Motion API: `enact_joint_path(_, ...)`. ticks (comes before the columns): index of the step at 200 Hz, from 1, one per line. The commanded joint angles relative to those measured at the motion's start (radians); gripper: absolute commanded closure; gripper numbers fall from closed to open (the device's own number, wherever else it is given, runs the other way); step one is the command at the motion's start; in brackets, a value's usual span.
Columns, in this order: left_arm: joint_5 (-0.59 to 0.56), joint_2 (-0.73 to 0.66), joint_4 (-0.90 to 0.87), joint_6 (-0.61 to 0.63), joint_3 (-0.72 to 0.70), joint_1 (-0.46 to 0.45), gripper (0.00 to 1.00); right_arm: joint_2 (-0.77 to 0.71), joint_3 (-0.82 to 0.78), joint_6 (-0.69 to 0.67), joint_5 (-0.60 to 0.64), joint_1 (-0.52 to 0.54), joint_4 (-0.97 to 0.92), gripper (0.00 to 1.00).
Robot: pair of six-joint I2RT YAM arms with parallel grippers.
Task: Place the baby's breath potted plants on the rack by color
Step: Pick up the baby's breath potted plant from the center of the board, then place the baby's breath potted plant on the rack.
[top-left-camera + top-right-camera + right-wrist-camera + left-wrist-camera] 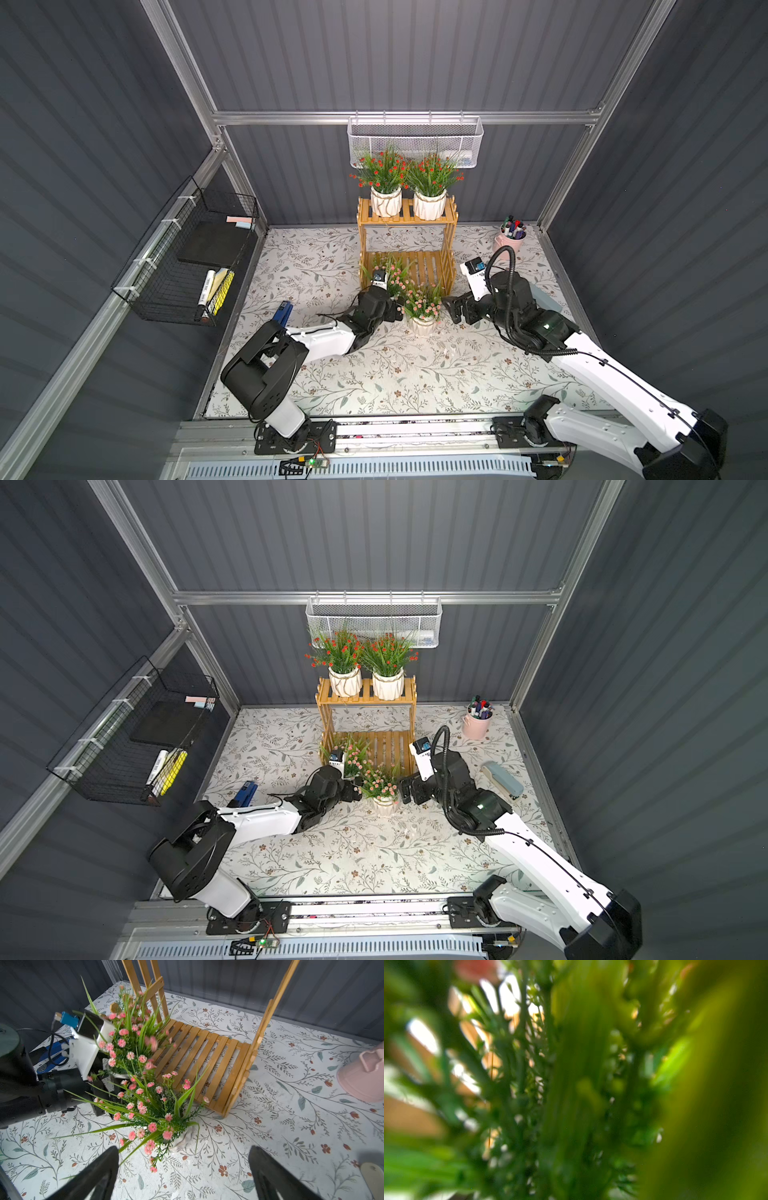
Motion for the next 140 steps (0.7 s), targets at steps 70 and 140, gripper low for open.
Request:
enact_joint_path(70, -0.038, 0.206, -0.017, 0.03, 0.261, 0.064, 0.23, -0.024, 0.003, 0.012, -0.027, 0.005, -0.013, 0.01)
enact_joint_path(140, 0.019, 0.329, -0.055, 0.042, 0.409, 0.123, 0.21, -0.011, -0.004, 0.004, -0.021, 0.005, 0.0, 0.01)
